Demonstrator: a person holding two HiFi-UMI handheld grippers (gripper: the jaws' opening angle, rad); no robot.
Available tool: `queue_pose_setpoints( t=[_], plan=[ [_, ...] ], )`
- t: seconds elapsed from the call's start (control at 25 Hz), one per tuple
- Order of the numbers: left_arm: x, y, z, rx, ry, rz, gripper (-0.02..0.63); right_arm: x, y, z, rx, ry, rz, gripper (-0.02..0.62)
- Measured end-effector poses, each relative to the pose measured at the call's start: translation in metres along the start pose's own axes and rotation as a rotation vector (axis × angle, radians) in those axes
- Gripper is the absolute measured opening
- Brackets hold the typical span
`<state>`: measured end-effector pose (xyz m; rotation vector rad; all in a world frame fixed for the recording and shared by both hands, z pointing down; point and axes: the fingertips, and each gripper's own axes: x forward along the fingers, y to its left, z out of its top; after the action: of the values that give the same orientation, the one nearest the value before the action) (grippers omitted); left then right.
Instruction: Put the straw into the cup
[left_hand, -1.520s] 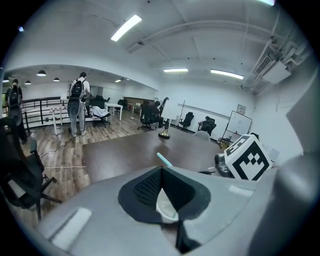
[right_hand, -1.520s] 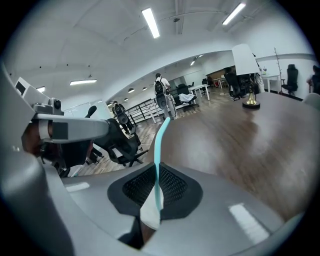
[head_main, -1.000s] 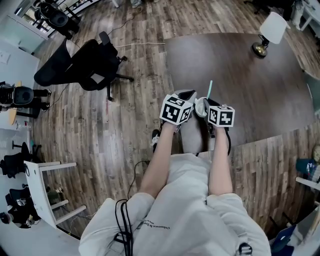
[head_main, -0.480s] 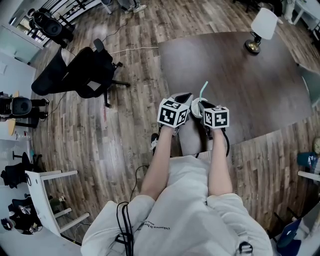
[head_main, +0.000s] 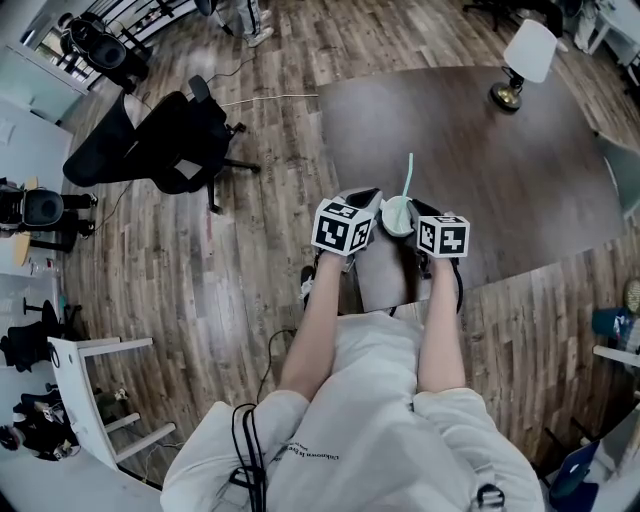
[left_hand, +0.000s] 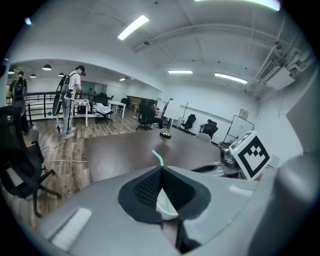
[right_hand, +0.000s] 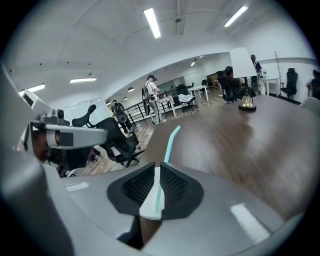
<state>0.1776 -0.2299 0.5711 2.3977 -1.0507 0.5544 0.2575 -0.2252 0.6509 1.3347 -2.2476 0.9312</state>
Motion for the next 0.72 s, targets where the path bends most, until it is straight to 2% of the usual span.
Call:
queue_pose_setpoints(
  t=[0.36, 0.44, 0.72],
  plan=[
    [0.004, 0.007, -0.037, 0.008, 0.069, -0.003, 0.000, -0.021, -0.024, 0.000, 0.076, -0.045, 0.011, 0.054],
    [0.005, 0.007, -0.039, 0.017, 0.076, -0.005, 0.000, -0.025, -0.027, 0.000, 0.075, -0.043, 0.007, 0.026],
    [0.013, 0.002, -0.046, 0.045, 0.106, -0.008, 0.000, -0.028, -0.034, -0.005, 0.056, -0.027, 0.002, 0.026]
  ],
)
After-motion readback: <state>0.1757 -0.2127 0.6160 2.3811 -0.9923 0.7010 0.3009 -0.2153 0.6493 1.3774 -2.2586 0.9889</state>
